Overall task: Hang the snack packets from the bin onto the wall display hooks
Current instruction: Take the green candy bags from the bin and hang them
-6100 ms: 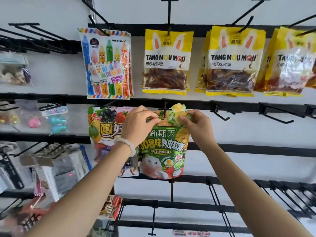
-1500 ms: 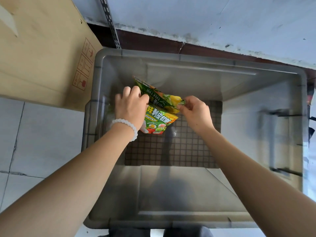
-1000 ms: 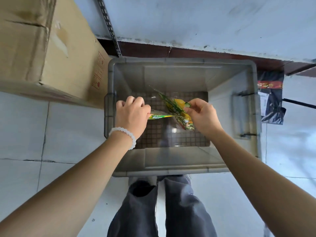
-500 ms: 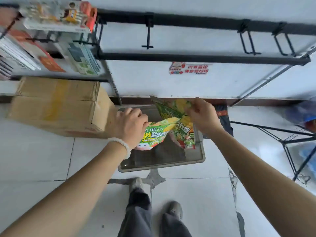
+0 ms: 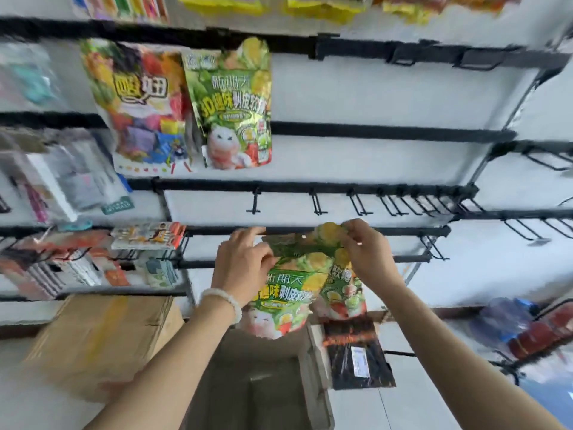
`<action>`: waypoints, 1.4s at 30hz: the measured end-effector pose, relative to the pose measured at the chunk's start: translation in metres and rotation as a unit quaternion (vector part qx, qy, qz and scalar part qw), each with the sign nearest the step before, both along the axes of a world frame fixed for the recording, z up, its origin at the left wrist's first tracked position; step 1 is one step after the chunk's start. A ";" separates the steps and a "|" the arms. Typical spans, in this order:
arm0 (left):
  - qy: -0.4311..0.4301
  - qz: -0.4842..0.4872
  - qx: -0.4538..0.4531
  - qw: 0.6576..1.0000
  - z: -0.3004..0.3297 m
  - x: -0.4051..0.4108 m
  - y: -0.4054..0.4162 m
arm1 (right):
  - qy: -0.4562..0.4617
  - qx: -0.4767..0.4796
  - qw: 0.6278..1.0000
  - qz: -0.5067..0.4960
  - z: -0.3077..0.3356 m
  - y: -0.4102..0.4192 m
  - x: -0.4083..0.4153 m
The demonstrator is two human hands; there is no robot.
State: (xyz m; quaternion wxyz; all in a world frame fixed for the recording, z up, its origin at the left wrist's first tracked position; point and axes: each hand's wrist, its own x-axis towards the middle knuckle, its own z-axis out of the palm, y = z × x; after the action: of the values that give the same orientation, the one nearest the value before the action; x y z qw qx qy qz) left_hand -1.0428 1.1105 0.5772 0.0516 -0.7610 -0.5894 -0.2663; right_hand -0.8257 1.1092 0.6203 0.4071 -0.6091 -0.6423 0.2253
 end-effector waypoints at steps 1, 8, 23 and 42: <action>-0.001 -0.014 0.002 1.000 0.013 0.005 0.007 | 0.005 0.009 1.000 -0.006 0.014 0.003 0.005; -0.051 -0.095 0.005 0.994 0.080 0.036 0.054 | 0.050 0.106 0.992 -0.039 0.073 0.034 0.030; -0.135 -0.036 0.081 0.987 0.163 0.062 0.150 | 0.149 0.125 0.981 0.015 0.126 0.158 0.049; -0.114 0.056 0.157 0.979 0.233 0.053 0.202 | 0.201 0.163 0.962 0.090 0.196 0.248 0.026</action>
State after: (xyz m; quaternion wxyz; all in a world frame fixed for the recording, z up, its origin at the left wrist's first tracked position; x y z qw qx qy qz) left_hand -0.9898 1.3123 0.8106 0.1180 -0.6739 -0.5841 -0.4368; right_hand -0.7999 1.3575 0.8167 0.6000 -0.4159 -0.6273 0.2711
